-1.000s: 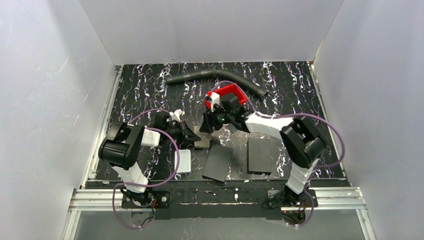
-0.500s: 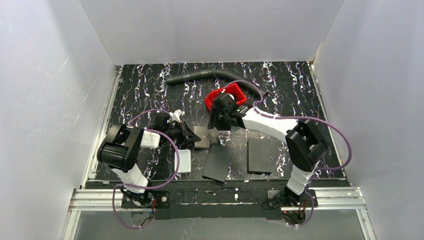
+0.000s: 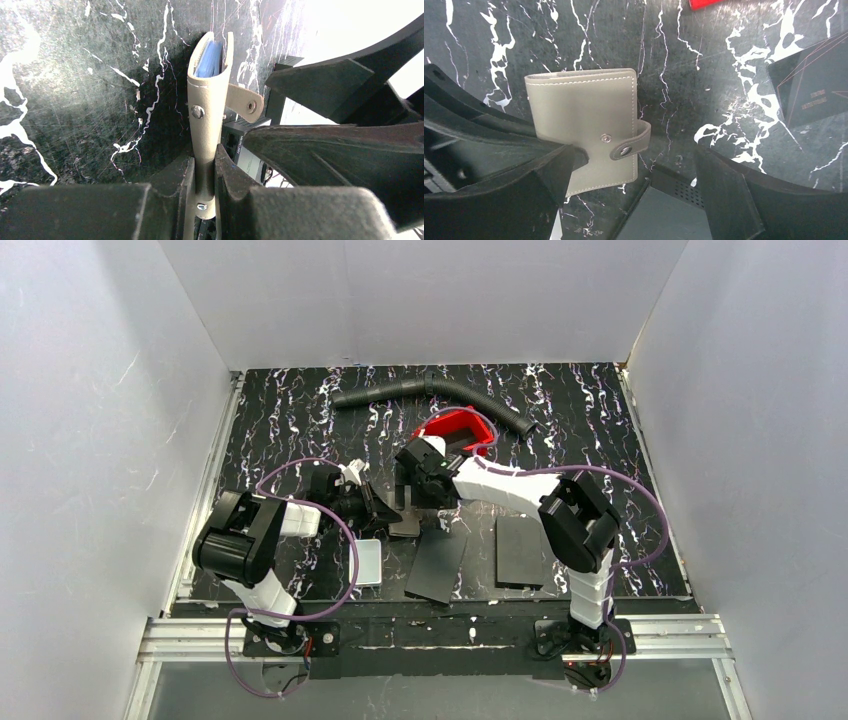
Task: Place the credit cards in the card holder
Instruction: Close the card holder at the center of the board.
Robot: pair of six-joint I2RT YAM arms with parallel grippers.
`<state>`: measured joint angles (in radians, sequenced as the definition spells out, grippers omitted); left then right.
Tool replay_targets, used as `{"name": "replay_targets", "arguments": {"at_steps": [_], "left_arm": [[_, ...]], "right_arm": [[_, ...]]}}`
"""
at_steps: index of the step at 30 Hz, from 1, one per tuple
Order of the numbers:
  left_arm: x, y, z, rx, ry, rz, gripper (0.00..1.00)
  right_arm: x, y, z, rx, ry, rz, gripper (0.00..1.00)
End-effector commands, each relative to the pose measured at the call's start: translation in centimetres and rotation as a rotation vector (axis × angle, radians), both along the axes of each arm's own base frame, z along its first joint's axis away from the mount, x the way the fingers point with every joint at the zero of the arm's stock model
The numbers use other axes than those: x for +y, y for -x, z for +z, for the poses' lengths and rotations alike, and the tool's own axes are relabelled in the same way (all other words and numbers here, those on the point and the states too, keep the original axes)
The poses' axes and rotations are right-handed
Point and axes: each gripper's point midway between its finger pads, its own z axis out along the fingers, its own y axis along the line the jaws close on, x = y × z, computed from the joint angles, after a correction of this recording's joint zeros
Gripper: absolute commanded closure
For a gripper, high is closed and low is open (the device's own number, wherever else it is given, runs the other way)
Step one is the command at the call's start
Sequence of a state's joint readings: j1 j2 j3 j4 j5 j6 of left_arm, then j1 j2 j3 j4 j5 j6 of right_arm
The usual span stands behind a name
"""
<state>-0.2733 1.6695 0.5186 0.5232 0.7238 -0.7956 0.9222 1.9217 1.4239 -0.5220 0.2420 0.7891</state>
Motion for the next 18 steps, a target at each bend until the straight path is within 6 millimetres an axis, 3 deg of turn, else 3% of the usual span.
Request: {"name": "replay_targets", "arguments": {"at_steps": [1,3,6,8,18], "left_arm": [[1.3,-0.1,-1.6,-0.005,-0.105,0.044,1.0],[1.3,-0.1,-1.7,-0.006,-0.11,0.045,1.0],[1.3,-0.1,-1.8,-0.005,-0.113,0.047,1.0],[1.3,-0.1,-1.7,-0.003,-0.113,0.047,1.0],[1.3,0.0,-1.9,0.001,-0.123,0.043,1.0]], "right_arm": [[-0.3,-1.3,2.1,-0.054,0.041,-0.014,0.04],[-0.1,-1.2,1.7,-0.046,0.031,-0.019,0.12],[0.2,-1.0,1.0,-0.028,0.023,-0.029,0.35],[0.4,-1.2,0.7,-0.023,0.022,-0.032,0.42],[0.9,-1.2,-0.7,-0.004,0.093,-0.028,0.43]]}}
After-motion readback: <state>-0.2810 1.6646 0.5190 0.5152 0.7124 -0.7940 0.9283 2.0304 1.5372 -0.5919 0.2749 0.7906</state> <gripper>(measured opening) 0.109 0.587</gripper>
